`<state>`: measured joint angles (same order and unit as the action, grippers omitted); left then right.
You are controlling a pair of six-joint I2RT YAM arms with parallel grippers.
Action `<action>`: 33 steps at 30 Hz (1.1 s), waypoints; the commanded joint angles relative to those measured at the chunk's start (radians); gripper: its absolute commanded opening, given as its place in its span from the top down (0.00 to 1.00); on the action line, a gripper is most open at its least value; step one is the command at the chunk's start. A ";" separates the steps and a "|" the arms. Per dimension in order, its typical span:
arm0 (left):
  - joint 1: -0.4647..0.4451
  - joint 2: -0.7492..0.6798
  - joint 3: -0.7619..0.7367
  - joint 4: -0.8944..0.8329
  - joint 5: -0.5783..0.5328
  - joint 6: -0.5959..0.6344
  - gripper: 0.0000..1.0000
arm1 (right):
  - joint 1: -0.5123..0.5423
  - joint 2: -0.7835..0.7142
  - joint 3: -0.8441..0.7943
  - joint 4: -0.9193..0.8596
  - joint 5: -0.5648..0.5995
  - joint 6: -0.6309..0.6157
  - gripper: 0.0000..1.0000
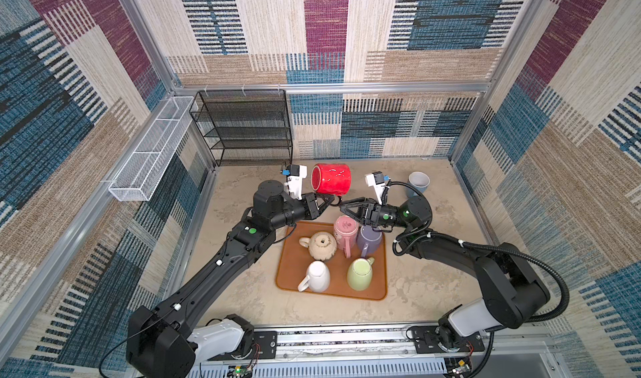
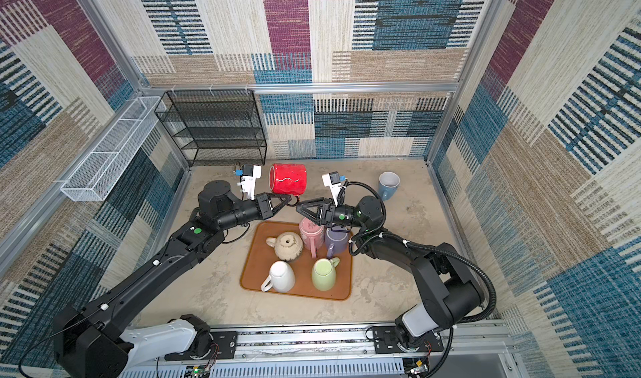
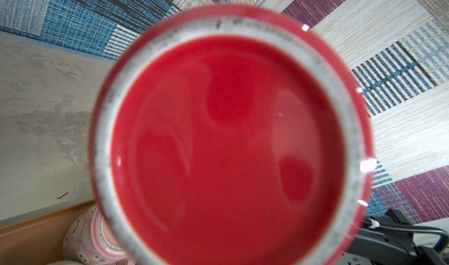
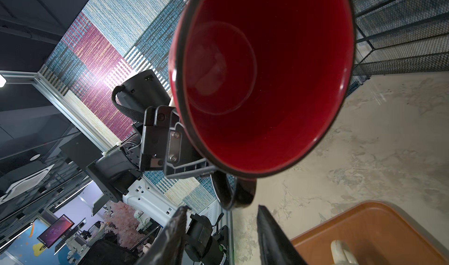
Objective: Turn the mug right side up
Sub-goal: 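Grasp the red mug's rim with the right gripper beside the left gripper, then open the left gripper and draw it back from the red mug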
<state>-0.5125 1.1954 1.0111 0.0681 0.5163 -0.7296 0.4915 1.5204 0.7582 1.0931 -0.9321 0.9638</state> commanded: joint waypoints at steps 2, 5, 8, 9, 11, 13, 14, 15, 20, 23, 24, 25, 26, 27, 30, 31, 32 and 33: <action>0.002 -0.002 0.001 0.114 0.032 -0.028 1.00 | 0.001 0.018 0.029 0.048 0.001 0.031 0.56; 0.001 0.000 -0.003 0.127 0.042 -0.036 1.00 | 0.001 0.027 0.043 0.057 0.003 0.041 0.60; 0.001 -0.003 -0.010 0.137 0.048 -0.040 1.00 | 0.001 0.036 0.055 0.074 0.004 0.058 0.62; 0.000 -0.002 -0.012 0.138 0.050 -0.040 1.00 | 0.002 0.039 0.058 0.077 0.004 0.062 0.62; 0.000 -0.006 -0.016 0.133 0.046 -0.037 1.00 | 0.001 0.045 0.066 0.077 0.011 0.065 0.62; 0.000 -0.012 -0.023 0.140 0.042 -0.039 1.00 | 0.001 0.051 0.071 0.079 0.019 0.075 0.63; 0.001 -0.013 -0.023 0.142 0.043 -0.038 1.00 | 0.001 0.055 0.074 0.084 0.021 0.080 0.63; 0.001 -0.013 -0.022 0.143 0.046 -0.036 1.00 | 0.001 0.059 0.076 0.091 0.023 0.087 0.64; 0.000 -0.010 -0.022 0.149 0.050 -0.040 1.00 | 0.002 0.079 0.094 0.114 0.021 0.111 0.69; 0.000 -0.008 -0.027 0.156 0.054 -0.042 1.00 | 0.004 0.086 0.102 0.115 0.027 0.116 0.72; -0.001 -0.009 -0.028 0.156 0.054 -0.041 1.00 | 0.004 0.086 0.105 0.116 0.028 0.117 0.73; 0.000 -0.008 -0.030 0.157 0.054 -0.041 1.00 | 0.005 0.087 0.105 0.117 0.030 0.119 0.74; 0.000 -0.008 -0.032 0.161 0.054 -0.043 1.00 | 0.004 0.089 0.107 0.119 0.031 0.120 0.75; 0.000 -0.008 -0.035 0.163 0.054 -0.043 1.00 | 0.004 0.091 0.108 0.121 0.032 0.122 0.76; 0.000 -0.005 -0.041 0.174 0.054 -0.047 1.00 | 0.006 0.096 0.114 0.132 0.033 0.130 0.79; 0.000 -0.004 -0.040 0.178 0.054 -0.049 1.00 | 0.005 0.099 0.116 0.134 0.033 0.134 0.79; 0.000 0.001 -0.043 0.181 0.054 -0.050 1.00 | 0.007 0.101 0.118 0.138 0.033 0.136 0.79; -0.001 0.004 -0.045 0.184 0.054 -0.050 1.00 | 0.009 0.104 0.122 0.140 0.033 0.136 0.79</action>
<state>-0.5110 1.1950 0.9688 0.1806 0.5373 -0.7593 0.4953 1.6184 0.8665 1.1675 -0.9089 1.0836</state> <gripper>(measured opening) 0.164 0.207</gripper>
